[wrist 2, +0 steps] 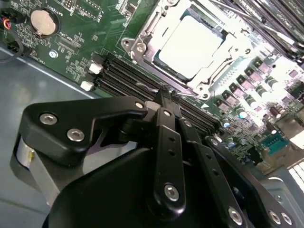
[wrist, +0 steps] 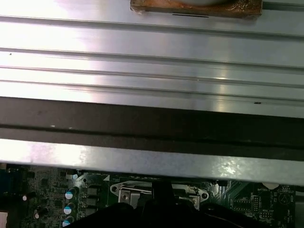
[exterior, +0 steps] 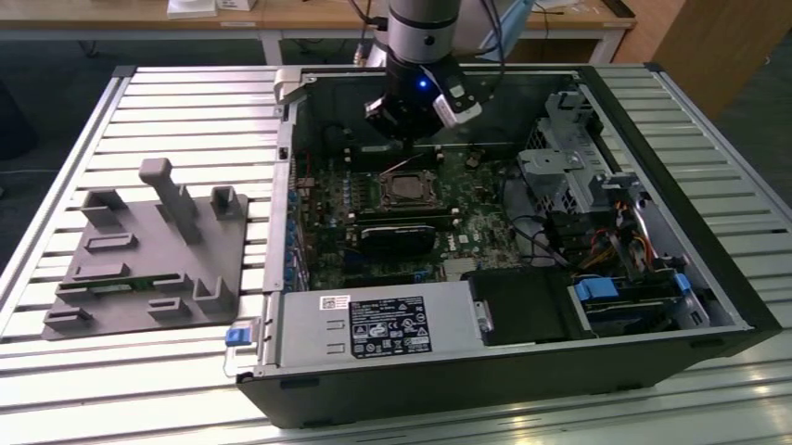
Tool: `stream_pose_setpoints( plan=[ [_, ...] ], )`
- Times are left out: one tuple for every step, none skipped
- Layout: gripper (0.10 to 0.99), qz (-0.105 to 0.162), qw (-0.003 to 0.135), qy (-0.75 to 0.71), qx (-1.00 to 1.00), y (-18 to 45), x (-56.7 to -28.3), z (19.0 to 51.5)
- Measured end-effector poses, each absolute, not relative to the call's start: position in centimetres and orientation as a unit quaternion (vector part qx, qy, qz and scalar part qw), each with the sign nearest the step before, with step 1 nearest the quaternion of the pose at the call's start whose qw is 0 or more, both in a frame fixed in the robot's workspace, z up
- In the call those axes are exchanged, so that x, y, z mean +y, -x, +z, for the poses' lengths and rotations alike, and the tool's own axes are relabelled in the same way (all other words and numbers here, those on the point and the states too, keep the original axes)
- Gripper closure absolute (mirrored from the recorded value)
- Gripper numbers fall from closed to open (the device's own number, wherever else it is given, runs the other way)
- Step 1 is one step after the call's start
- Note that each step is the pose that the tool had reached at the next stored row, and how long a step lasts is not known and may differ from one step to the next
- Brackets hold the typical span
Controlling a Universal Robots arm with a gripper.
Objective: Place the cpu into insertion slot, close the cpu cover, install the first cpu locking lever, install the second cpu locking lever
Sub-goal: 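Install the first cpu locking lever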
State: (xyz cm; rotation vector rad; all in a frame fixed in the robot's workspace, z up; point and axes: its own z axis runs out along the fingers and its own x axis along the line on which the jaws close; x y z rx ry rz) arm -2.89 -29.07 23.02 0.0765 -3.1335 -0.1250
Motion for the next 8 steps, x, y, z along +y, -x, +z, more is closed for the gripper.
stream_pose_setpoints(
  plan=[
    [0.980, -0.040, 0.002, -0.024, -0.999, 2.78, -29.07, 22.96],
    [0.980, -0.040, 0.002, -0.024, -0.999, 2.68, -29.06, 22.88],
    [0.980, -0.040, 0.002, -0.024, -0.999, 2.60, -29.06, 22.80],
    [0.980, -0.040, 0.002, -0.024, -0.999, 2.54, -29.05, 22.69],
    [0.980, -0.040, 0.002, -0.024, -0.999, 2.49, -29.03, 22.59],
    [0.980, -0.040, 0.002, -0.024, -0.999, 2.42, -29.00, 22.51],
    [0.980, -0.040, 0.002, -0.024, -0.999, 2.34, -28.96, 22.43],
    [0.980, -0.040, 0.002, -0.024, -0.999, 2.26, -28.93, 22.36]
  ],
)
